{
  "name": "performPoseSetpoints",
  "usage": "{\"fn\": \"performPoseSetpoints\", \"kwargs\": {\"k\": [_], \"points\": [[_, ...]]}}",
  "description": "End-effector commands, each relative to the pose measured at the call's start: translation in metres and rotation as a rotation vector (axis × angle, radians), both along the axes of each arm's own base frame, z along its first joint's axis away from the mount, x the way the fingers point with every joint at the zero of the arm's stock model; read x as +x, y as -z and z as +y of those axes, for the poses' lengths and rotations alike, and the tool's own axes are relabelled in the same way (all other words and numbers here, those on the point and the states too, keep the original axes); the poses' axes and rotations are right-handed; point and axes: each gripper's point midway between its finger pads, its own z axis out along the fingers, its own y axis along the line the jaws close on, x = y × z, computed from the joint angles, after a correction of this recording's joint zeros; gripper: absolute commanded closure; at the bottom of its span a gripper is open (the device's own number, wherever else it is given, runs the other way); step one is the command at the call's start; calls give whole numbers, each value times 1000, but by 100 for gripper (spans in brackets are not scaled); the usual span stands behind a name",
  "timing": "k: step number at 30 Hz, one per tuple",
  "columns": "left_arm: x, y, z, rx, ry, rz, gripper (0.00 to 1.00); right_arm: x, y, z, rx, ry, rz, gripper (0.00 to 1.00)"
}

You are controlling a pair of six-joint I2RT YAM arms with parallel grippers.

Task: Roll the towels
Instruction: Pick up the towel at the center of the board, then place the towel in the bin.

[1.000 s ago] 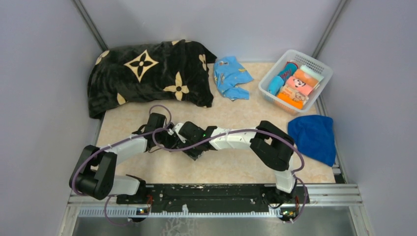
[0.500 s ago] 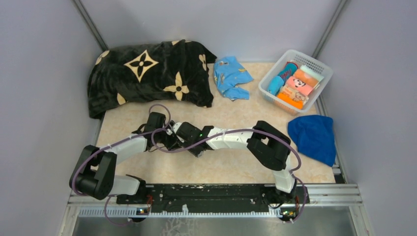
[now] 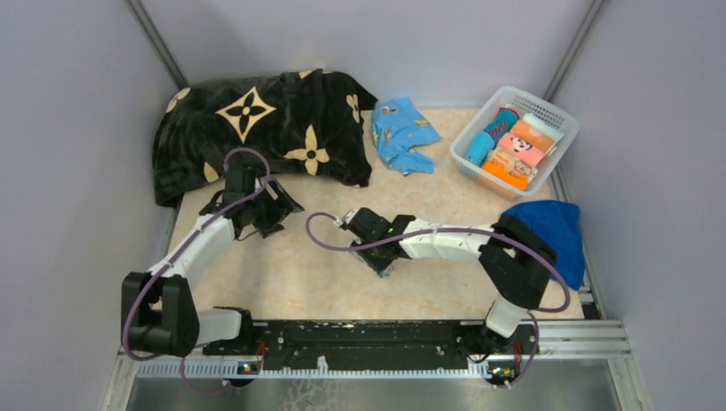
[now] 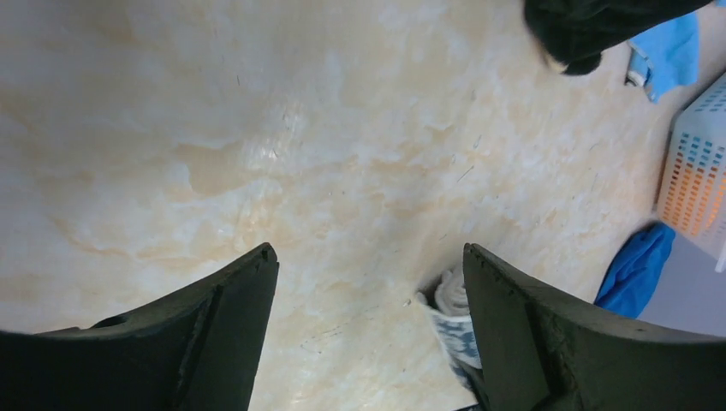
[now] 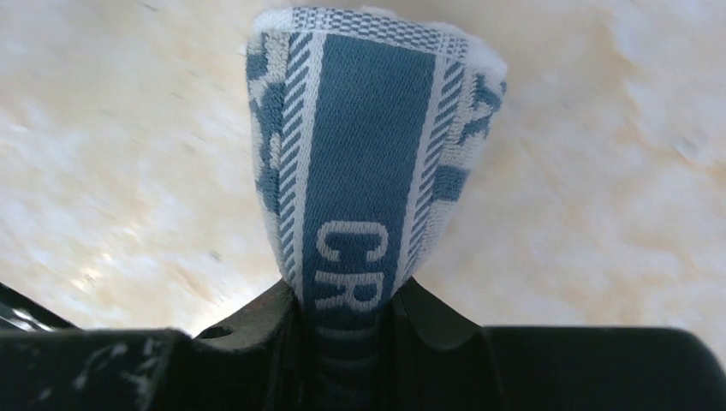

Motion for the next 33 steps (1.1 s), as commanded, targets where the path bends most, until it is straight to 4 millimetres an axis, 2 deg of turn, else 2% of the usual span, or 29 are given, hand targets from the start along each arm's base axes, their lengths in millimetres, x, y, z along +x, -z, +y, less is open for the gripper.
{"fn": "performPoseSetpoints", "kwargs": {"k": [1, 6, 9, 13, 16, 20, 22, 25, 27, 30, 33], "points": [[9, -43, 22, 110, 54, -96, 14, 23, -45, -49, -17, 138, -59, 96], [25, -98, 41, 234, 75, -265, 13, 79, -102, -97, -36, 205, -210, 100], [30, -119, 49, 296, 87, -327, 11, 116, -144, -124, -19, 256, -298, 100], [33, -130, 55, 354, 115, -354, 8, 169, -195, -166, -40, 302, -454, 100], [30, -135, 52, 356, 139, -385, 7, 207, -229, -217, -101, 433, -575, 100], [28, -134, 52, 366, 158, -399, 7, 246, -266, -282, -70, 727, -630, 100], [27, -132, 53, 373, 162, -399, 7, 258, -276, -315, -91, 879, -645, 100], [26, -127, 54, 382, 162, -391, 7, 280, -269, -348, -132, 1035, -624, 100], [26, -126, 55, 386, 164, -390, 6, 293, -262, -364, -90, 1155, -590, 100], [26, -121, 56, 391, 165, -377, 6, 315, -240, -378, 2, 1320, -513, 100], [26, -115, 57, 401, 165, -364, 6, 337, -218, -387, 13, 1402, -489, 100]]}}
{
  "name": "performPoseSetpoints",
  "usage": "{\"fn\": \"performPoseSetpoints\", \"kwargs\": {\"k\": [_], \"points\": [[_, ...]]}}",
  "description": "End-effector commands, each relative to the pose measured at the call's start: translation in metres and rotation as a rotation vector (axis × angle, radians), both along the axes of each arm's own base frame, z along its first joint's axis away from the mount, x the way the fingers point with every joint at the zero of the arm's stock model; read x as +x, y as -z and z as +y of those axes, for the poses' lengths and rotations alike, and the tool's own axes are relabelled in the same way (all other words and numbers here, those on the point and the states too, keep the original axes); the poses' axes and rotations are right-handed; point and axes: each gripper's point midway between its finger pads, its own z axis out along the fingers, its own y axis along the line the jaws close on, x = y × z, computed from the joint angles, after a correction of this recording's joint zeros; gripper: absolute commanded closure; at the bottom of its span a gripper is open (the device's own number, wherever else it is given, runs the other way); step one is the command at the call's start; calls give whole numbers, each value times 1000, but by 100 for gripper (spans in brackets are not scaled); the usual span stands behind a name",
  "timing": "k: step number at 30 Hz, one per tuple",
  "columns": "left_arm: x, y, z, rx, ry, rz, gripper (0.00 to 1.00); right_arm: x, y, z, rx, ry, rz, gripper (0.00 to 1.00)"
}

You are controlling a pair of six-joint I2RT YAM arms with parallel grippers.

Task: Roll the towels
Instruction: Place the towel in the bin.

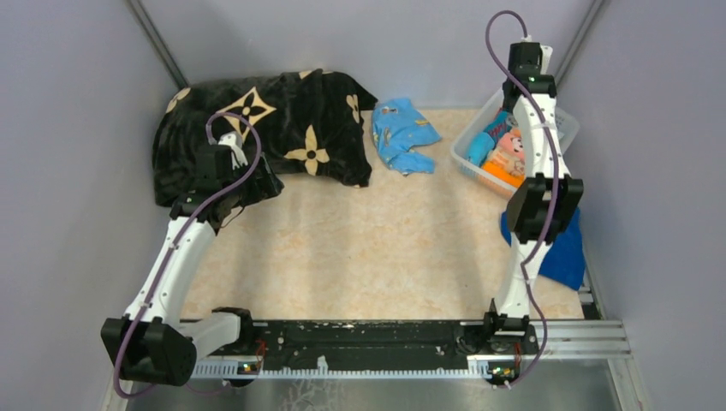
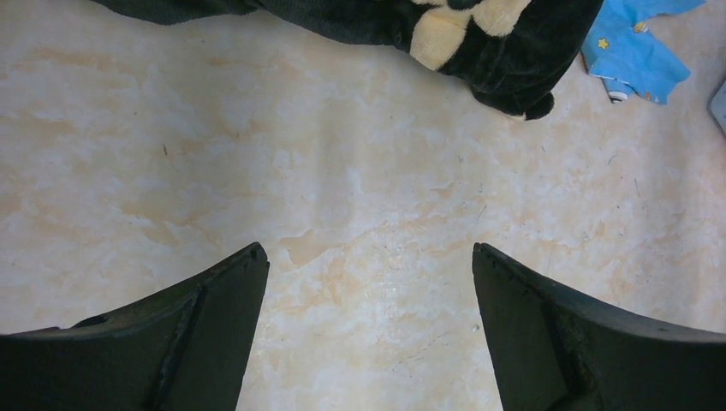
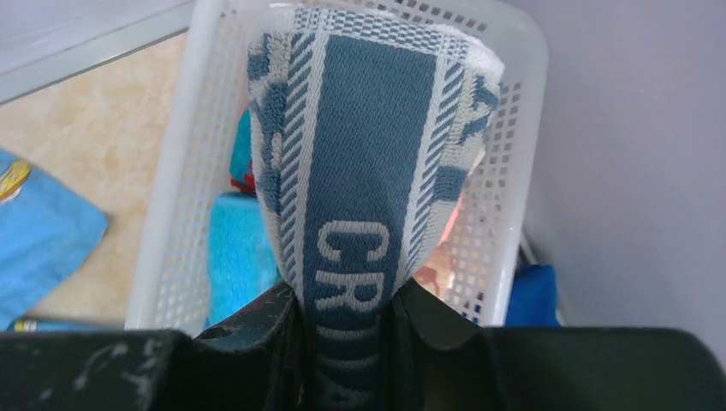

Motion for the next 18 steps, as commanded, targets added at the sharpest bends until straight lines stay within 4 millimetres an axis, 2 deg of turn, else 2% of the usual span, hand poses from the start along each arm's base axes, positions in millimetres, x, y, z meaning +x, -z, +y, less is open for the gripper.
{"fn": "performPoseSetpoints", "kwargs": {"k": [1, 5, 11, 14, 18], "points": [[0, 8, 5, 34, -3, 9, 6, 19, 23, -12, 107, 186, -28, 100], [1, 17, 5, 37, 1, 37, 6, 43, 56, -19, 137, 239, -45, 100], [3, 27, 6, 33, -2, 69, 6, 70, 105, -16, 174, 230, -38, 100], [3, 30, 8, 32, -7, 79, 6, 85, 118, -11, 186, 193, -55, 100], [3, 33, 8, 27, -6, 87, 6, 95, 132, -11, 187, 174, -64, 100]]}}
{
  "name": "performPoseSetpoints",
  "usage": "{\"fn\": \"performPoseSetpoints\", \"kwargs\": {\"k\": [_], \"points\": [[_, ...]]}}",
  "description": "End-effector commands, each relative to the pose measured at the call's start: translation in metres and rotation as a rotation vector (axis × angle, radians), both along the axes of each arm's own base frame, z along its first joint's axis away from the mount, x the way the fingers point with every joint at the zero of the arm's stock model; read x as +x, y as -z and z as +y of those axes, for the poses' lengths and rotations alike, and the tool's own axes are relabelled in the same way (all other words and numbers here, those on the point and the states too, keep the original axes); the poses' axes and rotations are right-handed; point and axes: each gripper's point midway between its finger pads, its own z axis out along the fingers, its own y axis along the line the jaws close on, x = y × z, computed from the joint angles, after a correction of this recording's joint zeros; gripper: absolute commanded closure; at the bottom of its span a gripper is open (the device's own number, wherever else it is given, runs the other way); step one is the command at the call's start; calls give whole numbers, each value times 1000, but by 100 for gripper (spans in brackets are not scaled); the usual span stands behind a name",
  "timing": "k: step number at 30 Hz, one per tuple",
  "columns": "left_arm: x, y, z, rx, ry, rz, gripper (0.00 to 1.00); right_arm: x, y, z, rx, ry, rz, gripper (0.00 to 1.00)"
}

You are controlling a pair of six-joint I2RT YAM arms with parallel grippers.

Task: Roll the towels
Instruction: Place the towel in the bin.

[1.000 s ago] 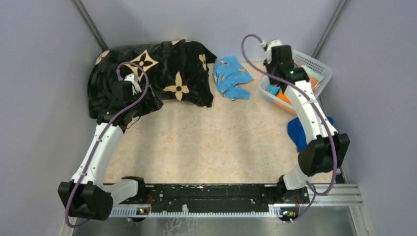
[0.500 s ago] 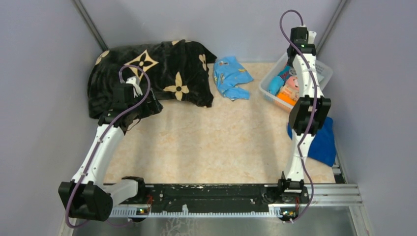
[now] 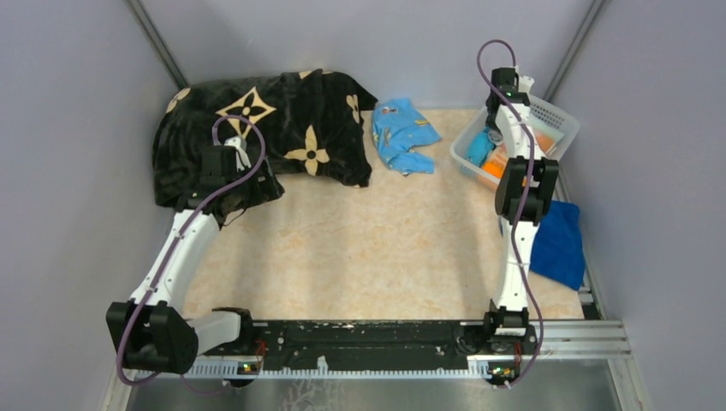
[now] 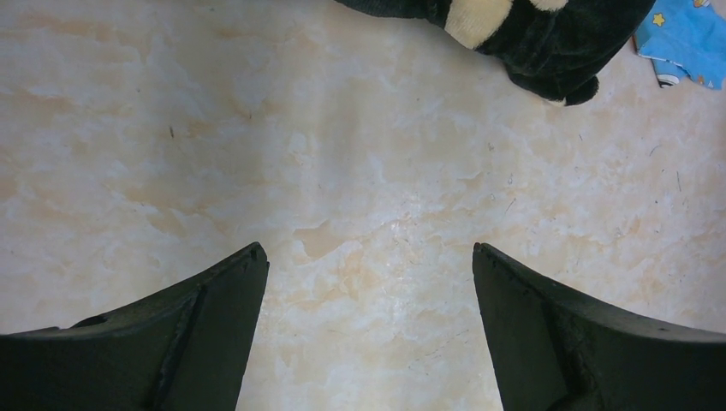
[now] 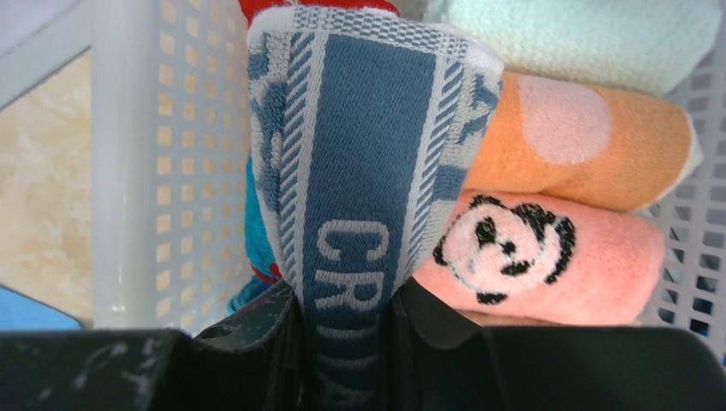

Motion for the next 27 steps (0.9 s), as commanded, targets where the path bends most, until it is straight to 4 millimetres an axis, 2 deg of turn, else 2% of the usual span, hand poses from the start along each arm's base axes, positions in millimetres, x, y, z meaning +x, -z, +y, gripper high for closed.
{"fn": "performPoseSetpoints", "kwargs": {"k": [1, 9, 13, 15, 17, 23, 27], "points": [[1, 6, 2, 0, 2, 9, 6, 31, -12, -2, 6, -11, -134, 100], [1, 11, 2, -17, 7, 23, 6, 43, 27, -2, 76, -50, -112, 100], [2, 13, 0, -33, 14, 29, 6, 38, 58, -1, 121, -59, -35, 100], [1, 14, 1, -39, 12, 34, 5, 37, 65, 2, 140, -74, -18, 96], [1, 15, 0, -43, 13, 38, 6, 35, 60, 5, 152, -84, -27, 88], [1, 16, 0, -55, 17, 39, 5, 36, 11, 3, 128, -90, -130, 69], [0, 15, -1, -64, 19, 39, 5, 33, -13, 0, 106, -89, -160, 59]]}}
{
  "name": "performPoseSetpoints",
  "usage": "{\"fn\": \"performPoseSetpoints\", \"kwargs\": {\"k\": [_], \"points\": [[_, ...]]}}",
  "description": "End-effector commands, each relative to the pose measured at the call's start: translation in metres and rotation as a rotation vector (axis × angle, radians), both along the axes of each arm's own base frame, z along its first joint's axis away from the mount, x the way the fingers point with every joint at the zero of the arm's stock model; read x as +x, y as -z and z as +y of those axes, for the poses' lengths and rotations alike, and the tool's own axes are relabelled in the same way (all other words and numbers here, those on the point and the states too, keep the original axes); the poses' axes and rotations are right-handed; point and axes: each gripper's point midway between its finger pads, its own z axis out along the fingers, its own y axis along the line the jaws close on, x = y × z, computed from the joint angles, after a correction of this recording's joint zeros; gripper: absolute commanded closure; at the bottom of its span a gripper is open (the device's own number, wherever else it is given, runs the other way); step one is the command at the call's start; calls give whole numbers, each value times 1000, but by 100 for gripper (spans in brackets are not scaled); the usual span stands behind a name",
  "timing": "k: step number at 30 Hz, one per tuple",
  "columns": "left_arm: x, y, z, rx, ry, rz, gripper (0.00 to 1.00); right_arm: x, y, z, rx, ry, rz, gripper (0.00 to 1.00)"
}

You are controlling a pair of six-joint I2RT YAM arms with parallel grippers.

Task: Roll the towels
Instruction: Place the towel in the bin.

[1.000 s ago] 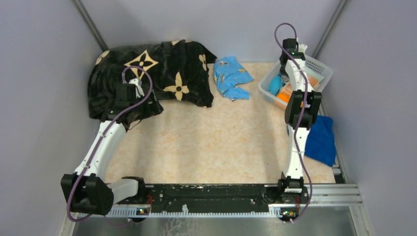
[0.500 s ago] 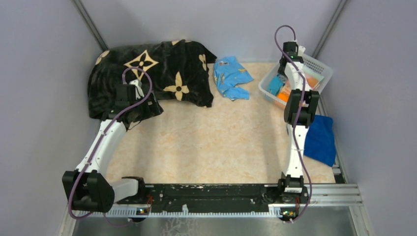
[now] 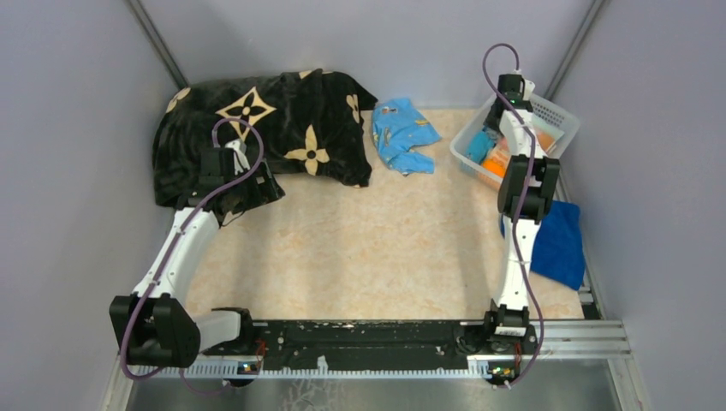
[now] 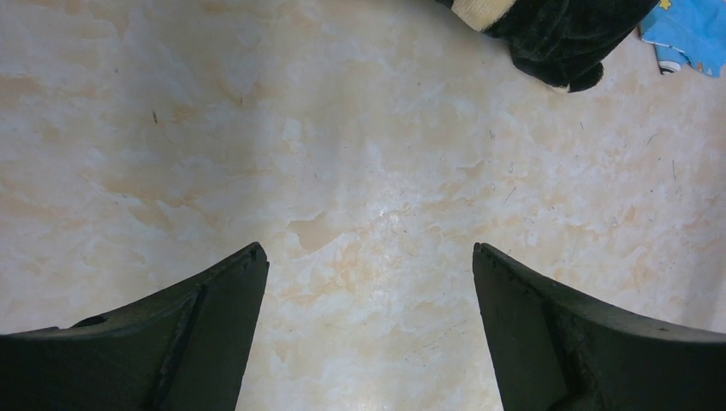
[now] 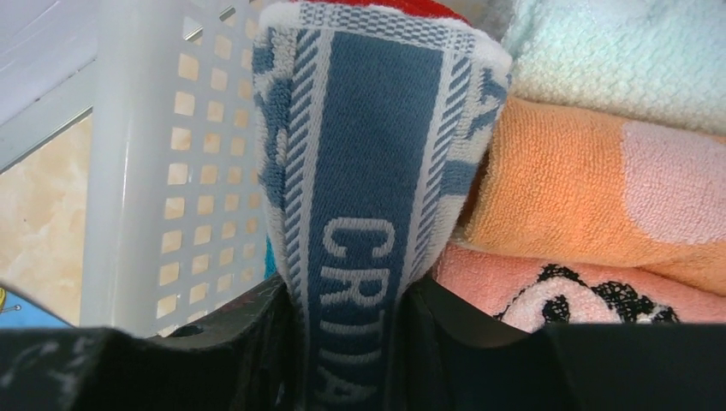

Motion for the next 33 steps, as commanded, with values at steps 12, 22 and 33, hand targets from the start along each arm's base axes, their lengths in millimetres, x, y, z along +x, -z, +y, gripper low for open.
{"fn": "performPoseSetpoints", "kwargs": {"k": [12, 22, 33], "points": [[0, -3, -3, -35, 15, -21, 5, -16, -71, -8, -35, 17, -80, 31], [-2, -11, -7, -49, 40, -47, 4, -49, -151, 0, -41, -24, -182, 19], [-8, -23, -16, -86, 85, -81, 4, -206, -125, -13, 39, 193, -169, 23]]}}
